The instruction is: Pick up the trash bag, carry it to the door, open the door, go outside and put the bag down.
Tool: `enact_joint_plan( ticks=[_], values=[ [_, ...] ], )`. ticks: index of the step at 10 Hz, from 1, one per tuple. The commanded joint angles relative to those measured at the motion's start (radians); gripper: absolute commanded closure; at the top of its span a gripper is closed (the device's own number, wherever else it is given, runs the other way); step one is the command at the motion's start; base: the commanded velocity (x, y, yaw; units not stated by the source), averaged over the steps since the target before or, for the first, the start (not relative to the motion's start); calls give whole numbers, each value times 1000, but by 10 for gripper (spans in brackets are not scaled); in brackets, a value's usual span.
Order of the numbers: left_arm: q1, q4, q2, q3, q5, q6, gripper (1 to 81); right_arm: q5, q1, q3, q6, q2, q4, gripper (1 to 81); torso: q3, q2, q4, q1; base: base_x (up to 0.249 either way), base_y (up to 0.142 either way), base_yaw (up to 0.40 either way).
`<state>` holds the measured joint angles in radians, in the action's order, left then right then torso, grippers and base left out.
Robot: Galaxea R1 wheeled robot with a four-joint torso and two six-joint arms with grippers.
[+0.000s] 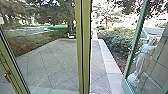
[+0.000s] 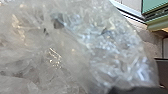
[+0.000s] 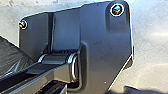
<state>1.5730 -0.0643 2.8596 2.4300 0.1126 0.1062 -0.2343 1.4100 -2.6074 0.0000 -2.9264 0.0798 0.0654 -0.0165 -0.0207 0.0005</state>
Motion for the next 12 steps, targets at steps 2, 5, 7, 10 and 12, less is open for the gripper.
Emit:
enact_joint_plan(
  ticks=[2,5,7,10,12],
  values=[
    [-37,-5,17,55,-50,-2,811,-65,-45,-3,-12,-33,11,10,1,0,0,0,0,0,0],
    [-37,-2,49,125,-50,0,811,-56,-15,-72,-15,-90,5,10,1,0,0,0,0,0,0],
    [-38,-3,61,147,-50,1,811,-48,-9,-112,-17,-118,-2,10,1,0,0,0,0,0,0],
    [-40,-11,61,147,-51,3,811,-46,-4,-114,-17,-128,-8,10,0,0,0,0,0,0,0],
    [-41,-12,61,141,-54,-2,811,-46,-2,-114,-17,-133,-8,10,0,0,0,0,0,0,0]
  ],
)
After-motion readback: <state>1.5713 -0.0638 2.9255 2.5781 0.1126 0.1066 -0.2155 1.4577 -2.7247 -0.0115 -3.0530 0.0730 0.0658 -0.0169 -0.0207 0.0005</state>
